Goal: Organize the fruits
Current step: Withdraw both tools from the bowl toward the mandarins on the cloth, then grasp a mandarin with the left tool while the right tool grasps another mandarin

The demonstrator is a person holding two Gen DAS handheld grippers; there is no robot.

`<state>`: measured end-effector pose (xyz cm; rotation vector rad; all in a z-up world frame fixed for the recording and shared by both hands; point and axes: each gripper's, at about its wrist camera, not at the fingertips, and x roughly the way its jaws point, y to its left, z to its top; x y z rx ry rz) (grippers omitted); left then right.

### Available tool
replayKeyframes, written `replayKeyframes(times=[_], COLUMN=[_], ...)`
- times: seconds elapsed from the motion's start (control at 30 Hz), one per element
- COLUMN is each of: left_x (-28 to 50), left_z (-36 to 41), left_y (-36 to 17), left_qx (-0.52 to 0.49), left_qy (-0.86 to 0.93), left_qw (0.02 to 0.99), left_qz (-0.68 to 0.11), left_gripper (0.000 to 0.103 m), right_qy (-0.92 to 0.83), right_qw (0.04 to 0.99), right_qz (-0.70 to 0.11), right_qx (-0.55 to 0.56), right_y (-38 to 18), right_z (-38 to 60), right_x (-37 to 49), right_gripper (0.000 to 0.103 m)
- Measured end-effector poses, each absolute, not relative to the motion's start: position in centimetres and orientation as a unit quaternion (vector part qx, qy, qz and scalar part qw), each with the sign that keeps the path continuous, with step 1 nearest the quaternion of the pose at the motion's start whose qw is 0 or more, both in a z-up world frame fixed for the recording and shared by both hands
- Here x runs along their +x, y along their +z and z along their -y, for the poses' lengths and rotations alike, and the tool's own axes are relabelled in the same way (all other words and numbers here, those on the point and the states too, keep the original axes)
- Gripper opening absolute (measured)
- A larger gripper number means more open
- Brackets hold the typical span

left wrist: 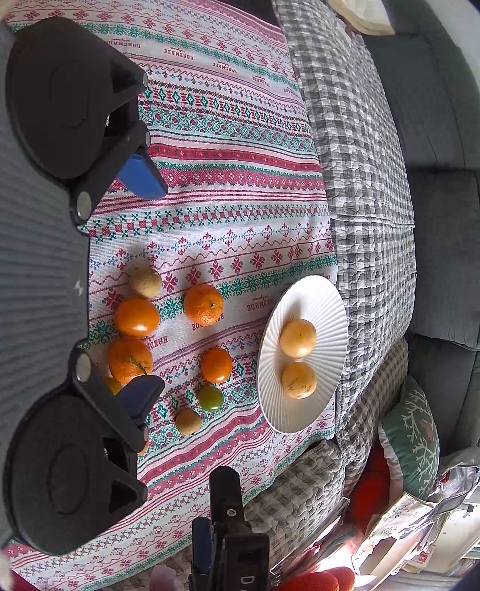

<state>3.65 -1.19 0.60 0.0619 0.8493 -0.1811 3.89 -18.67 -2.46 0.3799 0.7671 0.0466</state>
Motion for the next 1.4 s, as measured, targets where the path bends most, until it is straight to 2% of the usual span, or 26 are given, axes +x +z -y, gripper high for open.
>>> replayKeyframes(times=[0.3,0.63,0.73,0.8,0.87,1.07,1.23,1.4], left_x=[2.8,1.7,1.4,1.3,1.6,4.2,6.1,7.8], left_z=[-0.6,-1.3,-0.3,0.3,0.7,0.0,0.6,1.6], left_y=[-0.9,-1.9,-2.1,-2.2,-2.2,-1.5,-2.3,-3.3], left_qx=[0.034,0.053,0.082,0.094,0.103,0.056,0.035,0.036], left_qy=[-0.083,-0.125,-0.152,-0.165,-0.174,-0.148,-0.145,-0.152], left_qw=[0.904,0.919,0.917,0.915,0.911,0.92,0.916,0.91], left_qz=[-0.419,-0.371,-0.359,-0.357,-0.359,-0.358,-0.372,-0.384], left_gripper=[0.095,0.094,0.087,0.075,0.068,0.059,0.049,0.042], right_qy=[0.033,0.055,0.061,0.074,0.087,0.147,0.19,0.203], right_qw=[0.921,0.932,0.932,0.932,0.932,0.928,0.918,0.912], right_qz=[-0.351,-0.342,-0.349,-0.349,-0.349,-0.343,-0.345,-0.353], right_qx=[0.165,0.104,0.078,0.064,0.052,-0.004,-0.048,-0.051], right_y=[-3.4,-4.3,-4.6,-4.7,-4.9,-5.4,-6.0,-6.5], right_z=[18.7,17.7,17.2,16.8,16.4,14.0,11.9,11.2], right_x=[2.7,2.6,2.6,2.6,2.5,2.5,2.9,4.1], right_gripper=[0.103,0.103,0.103,0.102,0.102,0.09,0.076,0.065])
